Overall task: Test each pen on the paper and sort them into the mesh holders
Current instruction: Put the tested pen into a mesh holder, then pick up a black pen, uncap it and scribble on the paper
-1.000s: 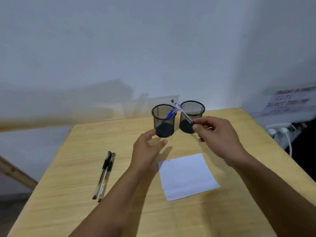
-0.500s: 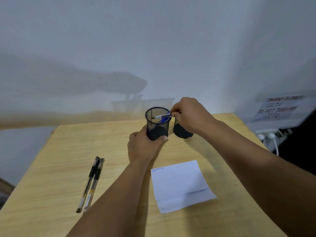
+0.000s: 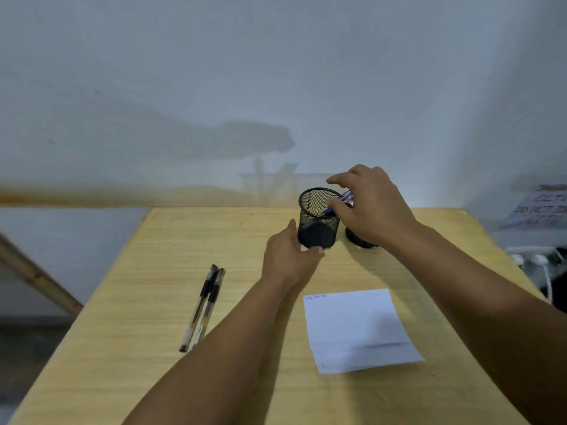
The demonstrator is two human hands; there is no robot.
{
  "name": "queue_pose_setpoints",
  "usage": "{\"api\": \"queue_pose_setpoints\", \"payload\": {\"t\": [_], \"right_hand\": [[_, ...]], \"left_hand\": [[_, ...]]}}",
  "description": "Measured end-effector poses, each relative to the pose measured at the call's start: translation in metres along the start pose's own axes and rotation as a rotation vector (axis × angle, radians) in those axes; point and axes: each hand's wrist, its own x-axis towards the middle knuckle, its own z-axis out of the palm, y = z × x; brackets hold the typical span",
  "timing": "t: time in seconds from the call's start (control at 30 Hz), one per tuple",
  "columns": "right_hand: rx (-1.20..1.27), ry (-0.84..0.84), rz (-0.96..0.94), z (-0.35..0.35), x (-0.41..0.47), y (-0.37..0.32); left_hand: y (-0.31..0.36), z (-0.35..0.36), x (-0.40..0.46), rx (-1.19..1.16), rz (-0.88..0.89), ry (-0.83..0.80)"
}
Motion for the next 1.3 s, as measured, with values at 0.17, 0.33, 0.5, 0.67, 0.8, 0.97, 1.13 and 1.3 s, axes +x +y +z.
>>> {"api": "queue_pose_setpoints", "payload": {"t": [0.17,0.33,0.5,0.67,0.8,0.97,1.13,1.3], "right_hand": [[0.122,-0.02,-0.064,0.012,-0.011,-0.025],[0.271,-0.144,-0.076,0.049,-0.023,-0.063],[0.323,-0.342,-0.062,0.098,-0.037,-0.107],[0.315,-0.468,-0.038,0.126,-0.041,-0.136],[0.237,-0.495,-0.016,0.137,-0.041,-0.147],[0.278,-0.479,0.037,0.141,-0.044,-0.147],[0.501,-0.453,0.187,0.126,-0.05,-0.141],[0.893,-0.361,0.382,0.098,-0.065,-0.13]], "left_hand": [[-0.028,-0.036,-0.037,-0.048,-0.024,-0.001],[-0.052,-0.084,-0.089,0.051,-0.007,0.075],[-0.078,-0.115,-0.131,0.262,0.062,0.184],[-0.1,-0.131,-0.164,0.548,0.161,0.205],[-0.111,-0.127,-0.175,0.595,0.139,0.181],[-0.116,-0.122,-0.179,0.566,0.181,0.242],[-0.125,-0.114,-0.179,0.504,0.233,0.322],[-0.119,-0.102,-0.177,0.366,0.315,0.434]]}}
